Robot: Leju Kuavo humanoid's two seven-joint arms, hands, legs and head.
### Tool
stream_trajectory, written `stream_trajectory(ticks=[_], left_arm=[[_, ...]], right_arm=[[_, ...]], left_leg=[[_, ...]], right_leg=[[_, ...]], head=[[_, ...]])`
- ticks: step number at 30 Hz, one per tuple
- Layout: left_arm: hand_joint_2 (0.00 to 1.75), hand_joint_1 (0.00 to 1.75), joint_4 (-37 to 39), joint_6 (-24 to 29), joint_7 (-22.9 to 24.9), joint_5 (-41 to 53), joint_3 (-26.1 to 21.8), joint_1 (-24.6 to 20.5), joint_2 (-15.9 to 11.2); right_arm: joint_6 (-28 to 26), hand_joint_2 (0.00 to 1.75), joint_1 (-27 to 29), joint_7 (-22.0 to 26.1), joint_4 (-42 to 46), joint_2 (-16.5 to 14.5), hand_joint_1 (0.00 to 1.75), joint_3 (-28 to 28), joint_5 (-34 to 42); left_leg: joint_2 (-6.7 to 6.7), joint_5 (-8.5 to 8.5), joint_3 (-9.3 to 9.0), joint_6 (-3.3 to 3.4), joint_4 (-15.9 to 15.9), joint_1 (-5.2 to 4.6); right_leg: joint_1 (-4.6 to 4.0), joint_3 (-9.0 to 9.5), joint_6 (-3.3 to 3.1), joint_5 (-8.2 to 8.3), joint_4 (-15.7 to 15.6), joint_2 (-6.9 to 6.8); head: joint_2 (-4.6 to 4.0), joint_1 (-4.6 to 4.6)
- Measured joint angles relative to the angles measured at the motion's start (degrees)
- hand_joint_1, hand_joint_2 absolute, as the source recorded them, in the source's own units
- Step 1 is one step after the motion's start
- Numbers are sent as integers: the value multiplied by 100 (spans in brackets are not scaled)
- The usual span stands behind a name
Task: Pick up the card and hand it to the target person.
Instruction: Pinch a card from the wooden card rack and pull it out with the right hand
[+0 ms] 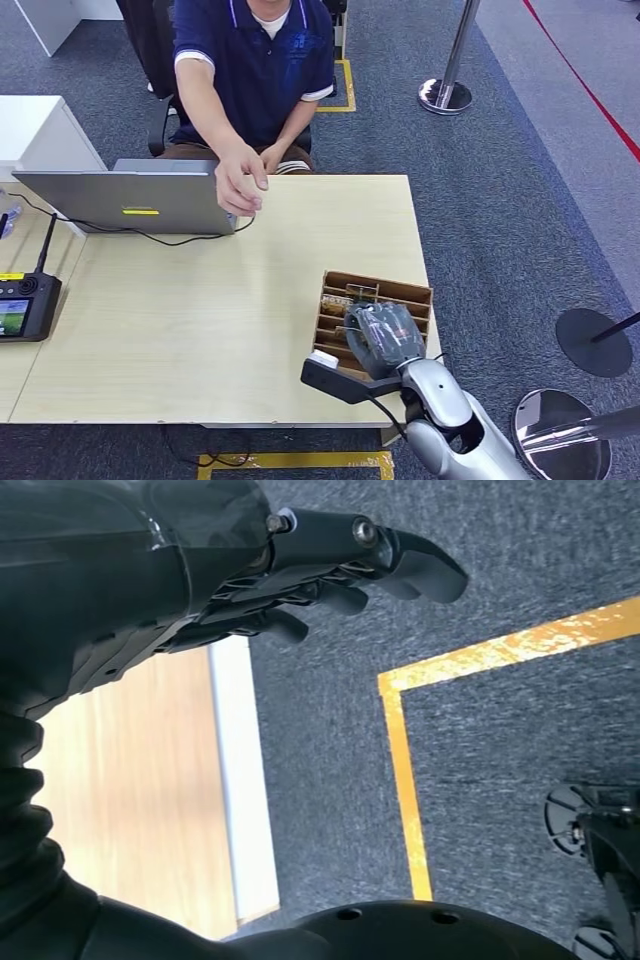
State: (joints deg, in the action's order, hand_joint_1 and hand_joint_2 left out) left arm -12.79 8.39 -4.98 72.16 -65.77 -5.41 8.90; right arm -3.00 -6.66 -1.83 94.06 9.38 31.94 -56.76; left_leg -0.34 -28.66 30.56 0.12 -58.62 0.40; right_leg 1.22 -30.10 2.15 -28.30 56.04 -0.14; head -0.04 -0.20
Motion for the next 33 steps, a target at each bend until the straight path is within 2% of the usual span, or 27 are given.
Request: stream_trajectory(ticks=[7, 30, 32, 33], left_arm=[[175, 0, 0, 0, 0, -62, 0, 0, 0], [175, 0, 0, -10, -33, -44, -2, -1, 4], [175, 0, 0, -26, -34, -7, -1, -1, 4], [175, 0, 0, -43, -34, 28, 1, -3, 3]], right_arm=[[-26, 175, 0, -15, 440, 5, 164, -307, -125], [19, 175, -13, -63, 826, -81, 164, -680, -351], [280, 175, -30, 169, 845, -96, 164, -745, -57], [597, 175, -69, 476, 800, -109, 164, -786, 357]], left_leg=[[0, 0, 1, 0, 0, 0], [0, 0, 1, 0, 0, 0], [0, 0, 5, 0, 0, 0], [2, 0, 7, 0, 0, 1]], right_leg=[[0, 0, 0, 0, 0, 0], [0, 0, 0, 0, 0, 0], [0, 0, 0, 0, 0, 0], [0, -1, 0, 0, 0, 1]], head=[[1, 0], [0, 0], [0, 1], [1, 0]])
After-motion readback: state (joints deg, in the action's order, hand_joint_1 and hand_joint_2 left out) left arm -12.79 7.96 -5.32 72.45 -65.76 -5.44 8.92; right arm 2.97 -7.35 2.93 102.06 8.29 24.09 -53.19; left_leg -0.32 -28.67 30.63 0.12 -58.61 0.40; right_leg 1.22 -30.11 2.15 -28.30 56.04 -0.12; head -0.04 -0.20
